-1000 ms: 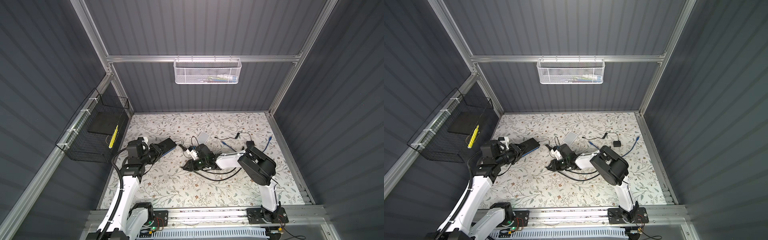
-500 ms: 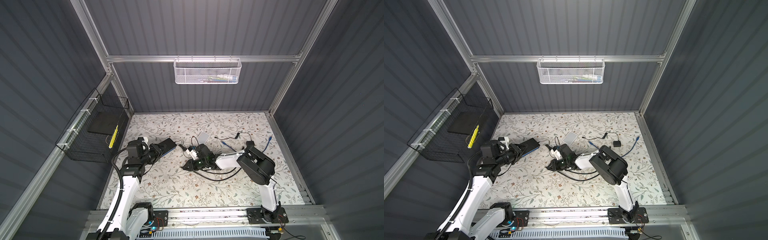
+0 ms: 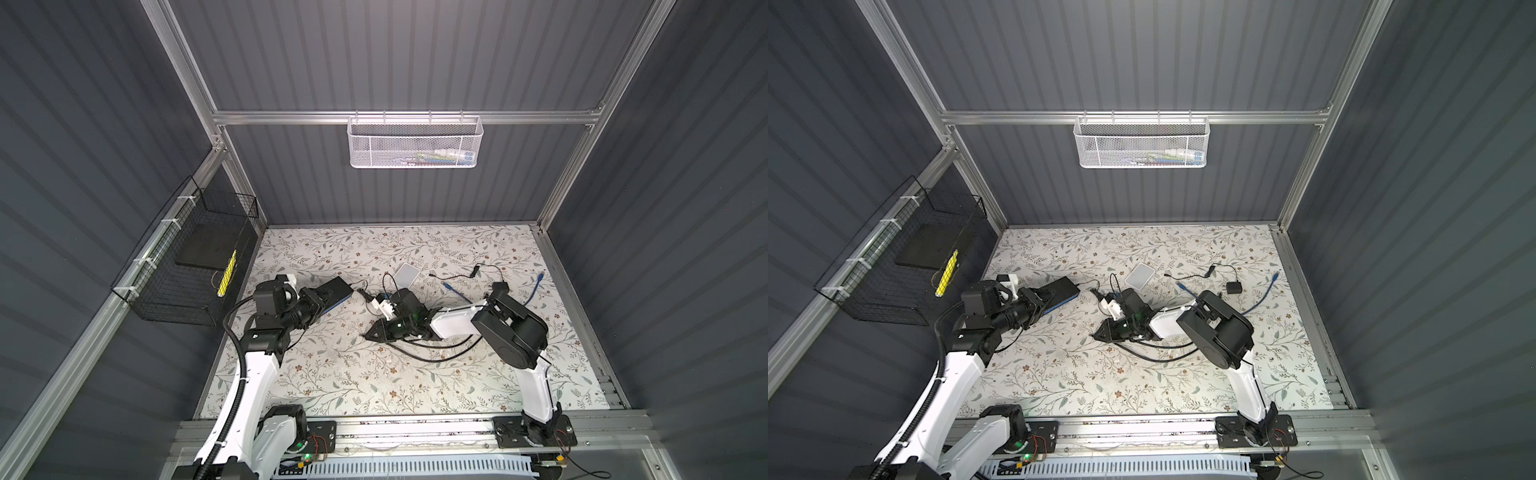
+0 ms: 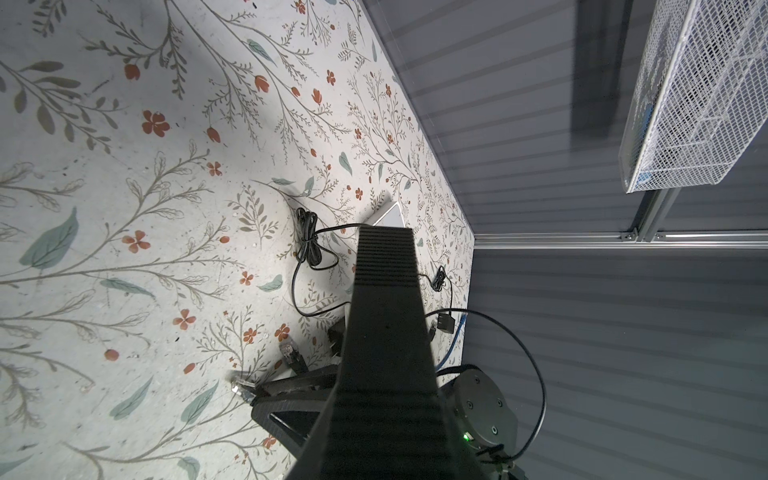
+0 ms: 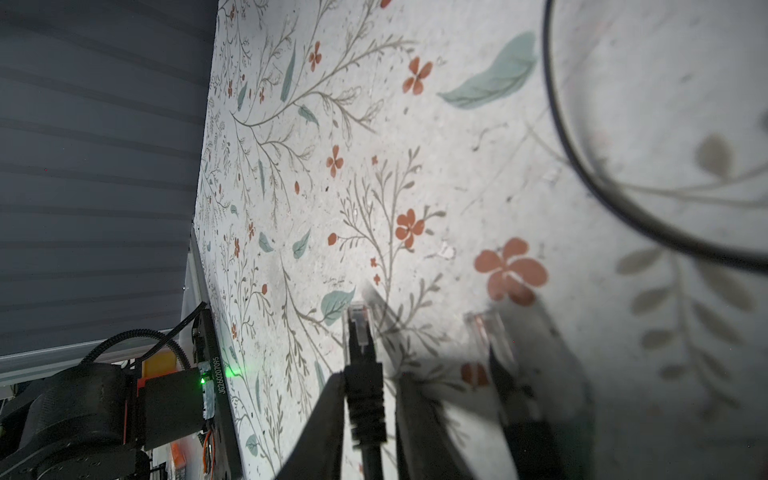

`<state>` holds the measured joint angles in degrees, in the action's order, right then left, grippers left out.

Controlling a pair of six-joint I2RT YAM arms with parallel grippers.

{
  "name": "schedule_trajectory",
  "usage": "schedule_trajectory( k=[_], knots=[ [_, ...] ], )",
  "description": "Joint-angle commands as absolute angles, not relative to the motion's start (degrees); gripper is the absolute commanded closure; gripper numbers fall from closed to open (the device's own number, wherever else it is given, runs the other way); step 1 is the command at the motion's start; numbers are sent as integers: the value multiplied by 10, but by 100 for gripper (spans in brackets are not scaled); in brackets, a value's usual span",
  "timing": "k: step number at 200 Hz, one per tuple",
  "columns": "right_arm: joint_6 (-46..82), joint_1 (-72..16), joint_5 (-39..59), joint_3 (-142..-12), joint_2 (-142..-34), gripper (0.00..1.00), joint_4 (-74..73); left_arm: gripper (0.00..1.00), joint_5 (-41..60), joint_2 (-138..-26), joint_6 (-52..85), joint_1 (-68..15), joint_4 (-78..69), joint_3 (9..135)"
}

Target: Insert the plug into the switch port

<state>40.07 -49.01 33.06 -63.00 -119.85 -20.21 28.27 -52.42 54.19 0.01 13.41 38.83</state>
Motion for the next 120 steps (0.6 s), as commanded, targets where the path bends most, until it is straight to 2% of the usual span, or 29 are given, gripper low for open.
schedule_trajectory(
  k=[1, 73, 120],
  knots=[
    [401, -488, 335, -630, -1211, 77, -211, 100, 289, -513, 529, 3, 132, 406],
    [352, -489, 338, -621, -1190, 95, -218, 100, 292, -512, 530, 3, 134, 405],
    [218, -502, 329, -549, -1074, 98, -262, 100, 295, -520, 542, 3, 129, 411]
  ],
)
